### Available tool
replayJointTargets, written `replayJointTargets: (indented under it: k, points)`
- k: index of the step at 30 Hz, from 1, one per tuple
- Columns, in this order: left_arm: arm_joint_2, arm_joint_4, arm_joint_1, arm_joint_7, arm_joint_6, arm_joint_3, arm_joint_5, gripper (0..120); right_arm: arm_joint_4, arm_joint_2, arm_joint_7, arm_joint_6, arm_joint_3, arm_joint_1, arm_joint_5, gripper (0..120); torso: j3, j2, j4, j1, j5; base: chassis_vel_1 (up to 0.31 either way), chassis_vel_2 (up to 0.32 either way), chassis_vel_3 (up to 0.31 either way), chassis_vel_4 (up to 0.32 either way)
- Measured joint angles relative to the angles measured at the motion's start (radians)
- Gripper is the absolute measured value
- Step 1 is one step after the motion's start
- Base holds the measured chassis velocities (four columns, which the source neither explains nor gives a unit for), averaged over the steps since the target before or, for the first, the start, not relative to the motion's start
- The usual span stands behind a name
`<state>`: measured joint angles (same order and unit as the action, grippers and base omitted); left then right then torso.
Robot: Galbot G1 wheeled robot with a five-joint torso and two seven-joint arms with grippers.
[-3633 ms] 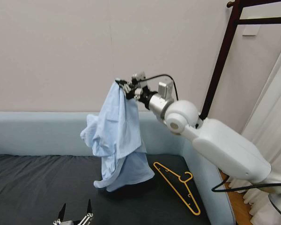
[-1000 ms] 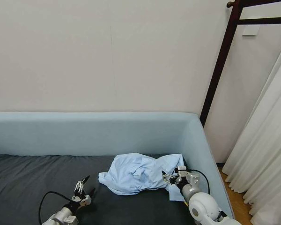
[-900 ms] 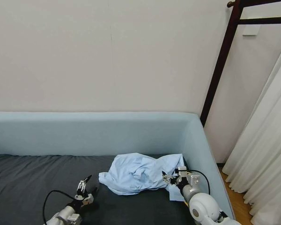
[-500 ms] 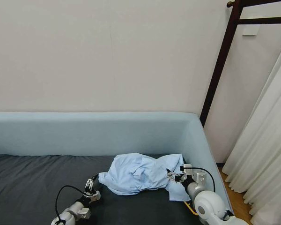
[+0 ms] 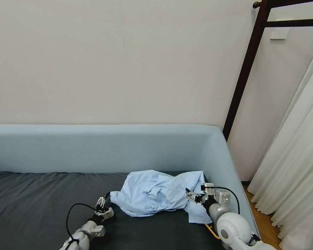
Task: Pick up the clothes from the sofa and hang them on the clothes hanger.
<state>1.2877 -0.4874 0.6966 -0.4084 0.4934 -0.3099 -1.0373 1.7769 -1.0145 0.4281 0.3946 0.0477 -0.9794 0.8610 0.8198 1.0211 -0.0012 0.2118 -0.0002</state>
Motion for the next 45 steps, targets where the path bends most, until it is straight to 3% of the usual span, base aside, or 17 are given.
replayJointTargets:
  k: [8,19,26,32,36,37,41,42,45]
  points:
    - [0.009,-0.005,0.006,0.002,0.004,0.011,0.007,45,0.016,0.003,0.005,0.000,0.000,-0.004,0.009,100,0.000,0.000,0.0000,0.000,-0.0001,0.000,0.000,0.000,0.000]
    - [0.020,-0.002,-0.003,0.005,-0.005,0.012,0.032,1,0.036,0.006,0.015,0.002,0.001,-0.013,0.025,100,0.000,0.000,0.0000,0.000,-0.0001,0.000,0.000,0.000,0.000]
    - [-0.019,-0.117,0.053,-0.005,-0.007,0.051,0.107,0,0.044,0.007,0.015,0.002,0.002,-0.027,0.010,100,0.000,0.000,-0.0001,0.000,0.0001,0.000,0.000,0.000,0.000]
    - [-0.091,-0.295,0.154,-0.006,0.000,0.082,0.207,0,0.046,0.003,0.008,0.001,0.002,-0.038,-0.018,100,0.000,0.000,0.0002,0.000,-0.0002,0.000,0.000,0.000,0.000]
    - [-0.194,-0.545,0.250,0.052,-0.049,0.152,0.431,0,0.058,0.007,-0.024,-0.032,-0.001,-0.070,-0.118,100,0.000,0.000,0.0004,0.000,-0.0006,0.000,0.000,0.000,0.000]
    - [-0.194,-0.545,0.250,0.052,-0.049,0.152,0.431,0,0.058,0.007,-0.024,-0.032,-0.001,-0.070,-0.118,100,0.000,0.000,0.0004,0.000,-0.0006,0.000,0.000,0.000,0.000]
    - [-0.349,-0.860,0.324,0.151,-0.180,0.276,0.808,0,0.067,0.019,-0.099,-0.101,-0.008,-0.129,-0.280,100,0.000,0.000,0.0007,0.000,-0.0001,0.000,0.000,0.000,0.000]
    - [-0.349,-0.860,0.324,0.151,-0.180,0.276,0.808,0,0.067,0.019,-0.099,-0.101,-0.008,-0.129,-0.280,100,0.000,0.000,0.0007,0.000,-0.0001,0.000,0.000,0.000,0.000]
    - [-0.437,-1.079,0.338,0.199,-0.300,0.326,1.026,0,0.081,0.025,-0.171,-0.176,-0.016,-0.196,-0.445,100,0.000,0.000,-0.0001,0.000,0.0005,0.000,0.000,0.000,0.000]
